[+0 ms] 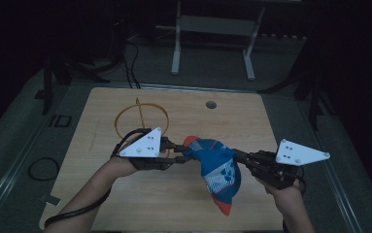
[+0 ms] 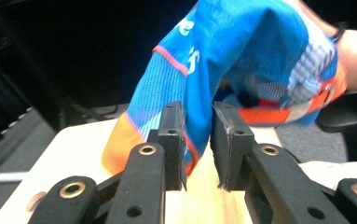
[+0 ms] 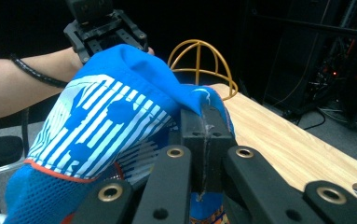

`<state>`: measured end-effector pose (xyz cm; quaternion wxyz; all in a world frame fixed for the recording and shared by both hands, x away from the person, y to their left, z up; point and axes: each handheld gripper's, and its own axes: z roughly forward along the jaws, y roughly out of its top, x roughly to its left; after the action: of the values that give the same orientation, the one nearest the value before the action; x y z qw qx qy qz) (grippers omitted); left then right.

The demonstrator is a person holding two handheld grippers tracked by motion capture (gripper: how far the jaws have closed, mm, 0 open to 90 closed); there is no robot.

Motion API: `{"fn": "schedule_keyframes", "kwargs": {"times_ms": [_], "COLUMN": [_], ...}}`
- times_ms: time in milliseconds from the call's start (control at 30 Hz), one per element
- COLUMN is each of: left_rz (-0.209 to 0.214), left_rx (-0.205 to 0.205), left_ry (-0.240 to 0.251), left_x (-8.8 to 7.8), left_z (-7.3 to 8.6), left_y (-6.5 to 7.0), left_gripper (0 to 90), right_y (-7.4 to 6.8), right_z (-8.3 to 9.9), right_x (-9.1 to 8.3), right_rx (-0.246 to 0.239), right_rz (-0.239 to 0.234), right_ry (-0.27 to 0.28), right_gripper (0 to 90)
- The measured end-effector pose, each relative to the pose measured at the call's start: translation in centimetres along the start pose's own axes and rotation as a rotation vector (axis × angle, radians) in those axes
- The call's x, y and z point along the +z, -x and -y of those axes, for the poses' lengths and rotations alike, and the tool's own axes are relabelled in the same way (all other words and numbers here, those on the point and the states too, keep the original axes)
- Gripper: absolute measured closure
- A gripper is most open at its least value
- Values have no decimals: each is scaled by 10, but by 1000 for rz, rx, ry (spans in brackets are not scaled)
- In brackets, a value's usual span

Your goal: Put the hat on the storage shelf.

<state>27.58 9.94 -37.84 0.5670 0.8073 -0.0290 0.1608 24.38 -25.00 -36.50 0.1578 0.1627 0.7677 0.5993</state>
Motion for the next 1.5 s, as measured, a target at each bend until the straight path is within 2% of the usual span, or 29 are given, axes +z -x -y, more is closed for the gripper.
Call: {"fn": "schedule_keyframes", "kwargs": {"times_ms": [233, 267, 400, 567, 767, 800, 833, 867, 1000, 1133, 1300, 1400, 1500], "left_rz": [-40, -54, -92, -161, -220, -237, -237, -274, -354, -428, -477, -487, -530], "left_rx": [-46, -56, -119, -185, -238, -242, -242, -255, -283, -314, -377, -417, -439], "left_ry": [-8, -15, -35, -55, -36, -33, -33, -36, -44, -71, -76, -88, -108], "left_x": [-21, -24, -39, -61, -86, -89, -89, -95, -105, -110, -112, -112, -110], "left_z": [8, 10, 22, 41, 61, 65, 65, 73, 93, 114, 138, 151, 163], "left_y": [4, 5, 8, 13, 21, 23, 23, 26, 34, 40, 45, 51, 57], "left_gripper": [752, 725, 712, 685, 684, 677, 647, 647, 512, 377, 173, 132, 33], "right_y": [3, 4, 6, 8, 12, 13, 13, 14, 18, 19, 25, 26, 27], "right_z": [-9, -11, -19, -33, -52, -55, -55, -58, -72, -82, -90, -94, -96], "right_x": [0, 1, 5, 13, 27, 30, 30, 34, 54, 69, 90, 103, 117], "right_rx": [-4, -7, -11, -20, -17, -19, -19, -22, -21, -37, -14, -14, -7], "right_rz": [15, 13, 22, 31, 37, 36, 36, 37, 27, 40, 16, 15, 13], "right_ry": [20, 23, 37, 59, 94, 97, 97, 95, 100, 99, 98, 92, 86], "right_gripper": [900, 900, 900, 900, 900, 900, 900, 900, 900, 900, 900, 900, 900]}}
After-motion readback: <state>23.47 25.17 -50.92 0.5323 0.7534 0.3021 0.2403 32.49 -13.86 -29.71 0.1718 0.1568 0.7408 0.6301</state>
